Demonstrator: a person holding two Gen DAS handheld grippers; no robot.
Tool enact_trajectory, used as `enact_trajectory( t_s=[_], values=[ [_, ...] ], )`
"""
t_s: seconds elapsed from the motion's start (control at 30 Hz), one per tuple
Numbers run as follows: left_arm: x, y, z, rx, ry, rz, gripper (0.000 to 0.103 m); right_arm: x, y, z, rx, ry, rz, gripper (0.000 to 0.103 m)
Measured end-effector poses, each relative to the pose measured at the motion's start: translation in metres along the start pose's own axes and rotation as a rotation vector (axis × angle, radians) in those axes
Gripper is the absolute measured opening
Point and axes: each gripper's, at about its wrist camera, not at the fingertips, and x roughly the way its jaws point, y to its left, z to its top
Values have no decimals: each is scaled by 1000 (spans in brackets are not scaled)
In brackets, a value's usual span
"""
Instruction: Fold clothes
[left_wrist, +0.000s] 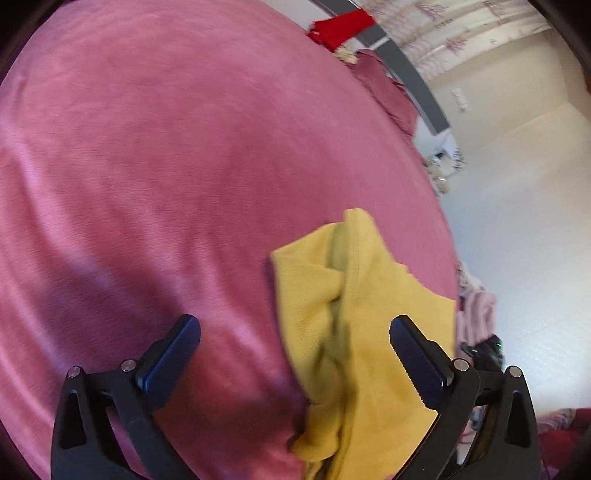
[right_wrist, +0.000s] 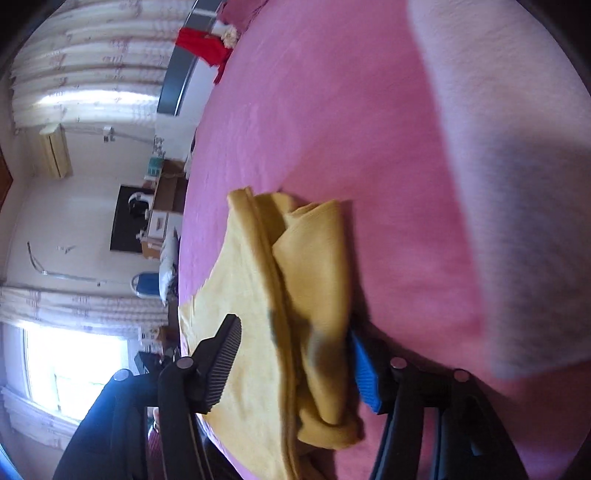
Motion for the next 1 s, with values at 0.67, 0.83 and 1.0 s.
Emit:
enact_trajectory(
  t_s=[0.67, 0.83, 1.0],
  values=[
    [41, -46, -2, 118, 119, 0, 88, 39, 20, 7, -93, 186, -100, 23],
    [34, -39, -8, 74, 78, 42, 35, 38, 60, -3, -207, 155, -177, 18],
    [35, -54, -11, 46, 41, 41, 22, 38, 114, -15, -357, 123, -270, 16]
  ],
)
